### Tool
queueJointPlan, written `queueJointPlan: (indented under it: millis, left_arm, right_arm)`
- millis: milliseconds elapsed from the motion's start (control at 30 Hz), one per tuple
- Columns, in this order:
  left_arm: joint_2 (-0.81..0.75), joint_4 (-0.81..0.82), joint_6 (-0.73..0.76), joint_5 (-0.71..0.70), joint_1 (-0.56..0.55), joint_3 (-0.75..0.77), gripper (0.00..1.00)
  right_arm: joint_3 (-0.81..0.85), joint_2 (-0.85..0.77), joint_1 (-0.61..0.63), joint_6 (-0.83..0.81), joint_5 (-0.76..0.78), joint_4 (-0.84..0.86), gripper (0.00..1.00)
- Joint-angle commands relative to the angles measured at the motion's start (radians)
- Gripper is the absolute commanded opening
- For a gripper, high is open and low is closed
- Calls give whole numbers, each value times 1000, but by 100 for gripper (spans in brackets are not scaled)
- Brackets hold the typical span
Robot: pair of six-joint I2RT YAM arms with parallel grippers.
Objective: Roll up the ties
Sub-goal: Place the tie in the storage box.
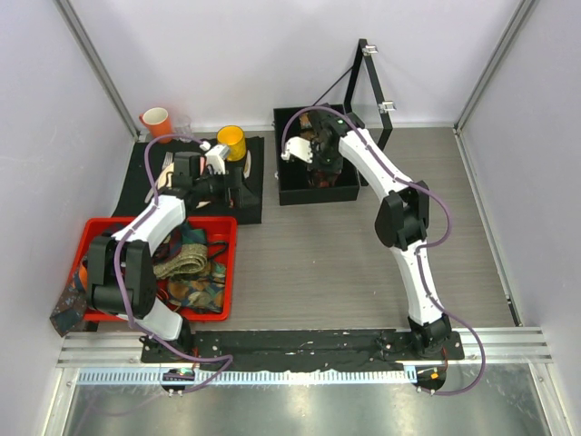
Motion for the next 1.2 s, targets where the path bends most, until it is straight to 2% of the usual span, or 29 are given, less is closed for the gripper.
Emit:
queueJointPlan:
  millis: [0, 367, 733, 867, 967, 1167]
  left_arm:
    - [-2, 50, -9, 36, 8, 8, 100]
    - [36, 56, -20, 45, 11, 28, 100]
    - [47, 48, -20, 45, 15, 40, 100]
    - [53, 40, -17, 47, 15, 52, 100]
    - [65, 31, -9, 54, 15, 71, 100]
    - [84, 10, 11, 59, 15, 109, 100]
  right_arm:
    - [32, 9, 13, 10, 84, 15, 1]
    - [7, 62, 28, -10, 89, -3, 1]
    - [1, 106, 22, 30, 102, 70, 1]
    - [-2, 50, 22, 34, 96, 90, 6]
    - [-4, 15, 21, 42, 96, 92, 32]
    - [-2, -62, 21, 71, 69, 104, 40]
